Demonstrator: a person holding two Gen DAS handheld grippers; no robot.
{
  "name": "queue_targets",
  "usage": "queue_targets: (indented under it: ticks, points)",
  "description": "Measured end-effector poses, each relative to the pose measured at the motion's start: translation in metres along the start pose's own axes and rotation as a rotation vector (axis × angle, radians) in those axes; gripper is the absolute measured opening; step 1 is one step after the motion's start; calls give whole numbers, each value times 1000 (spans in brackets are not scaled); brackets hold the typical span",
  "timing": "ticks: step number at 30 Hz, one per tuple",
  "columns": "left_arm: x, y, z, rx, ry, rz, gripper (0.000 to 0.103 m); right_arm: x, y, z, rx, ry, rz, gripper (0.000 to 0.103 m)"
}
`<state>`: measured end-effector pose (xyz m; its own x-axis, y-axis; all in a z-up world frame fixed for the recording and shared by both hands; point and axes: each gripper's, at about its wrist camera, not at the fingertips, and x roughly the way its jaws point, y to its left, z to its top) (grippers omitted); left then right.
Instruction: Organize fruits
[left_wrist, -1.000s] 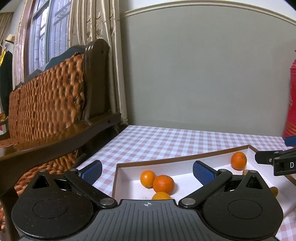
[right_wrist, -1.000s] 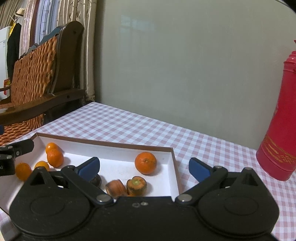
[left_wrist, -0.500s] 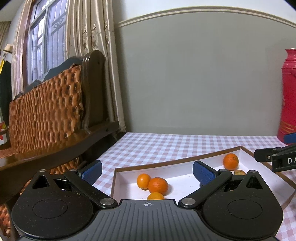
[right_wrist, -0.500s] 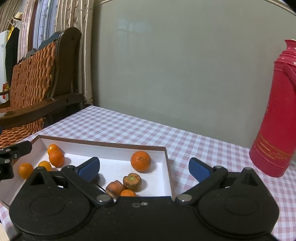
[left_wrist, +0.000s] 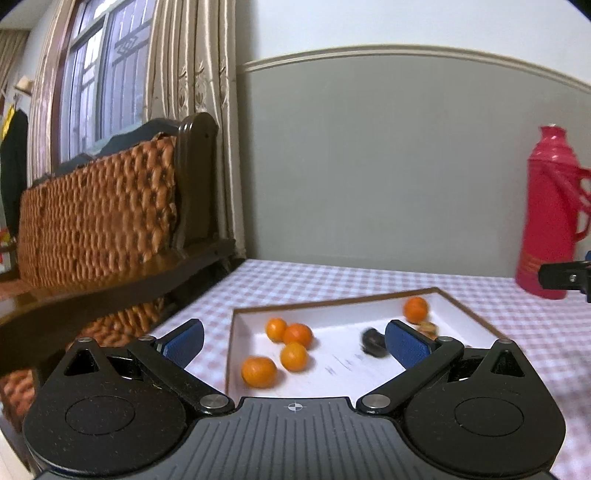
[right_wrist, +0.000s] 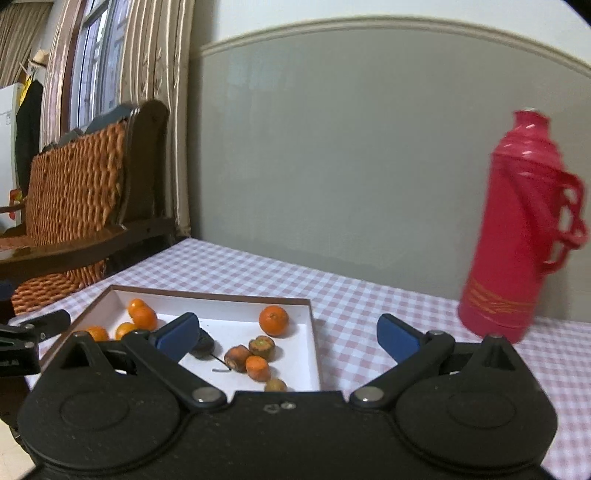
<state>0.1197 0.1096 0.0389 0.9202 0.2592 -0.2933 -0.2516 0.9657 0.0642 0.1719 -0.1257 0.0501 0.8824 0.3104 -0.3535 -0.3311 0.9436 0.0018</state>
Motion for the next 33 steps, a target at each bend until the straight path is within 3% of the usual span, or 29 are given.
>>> queue_targets:
  ticks: [6, 12, 15, 21, 33]
  points:
    - [-57, -7, -19, -6, -19, -49, 103, -63, -1, -29, -5, -11, -36, 97]
    - [-94, -13, -33, 15, -59, -52, 103, -102, 7, -60, -32, 3, -66, 97]
    - [-99, -16, -41, 21, -83, -39, 103, -118, 9, -65, -33, -60, -80, 97]
    - [-108, -13, -44, -29, -150, -48, 103, -113, 10, -65, -48, -65, -101, 97]
    - [-107, -13, -46, -32, -139, -45, 103, -120, 10, -71, -20, -86, -99, 97]
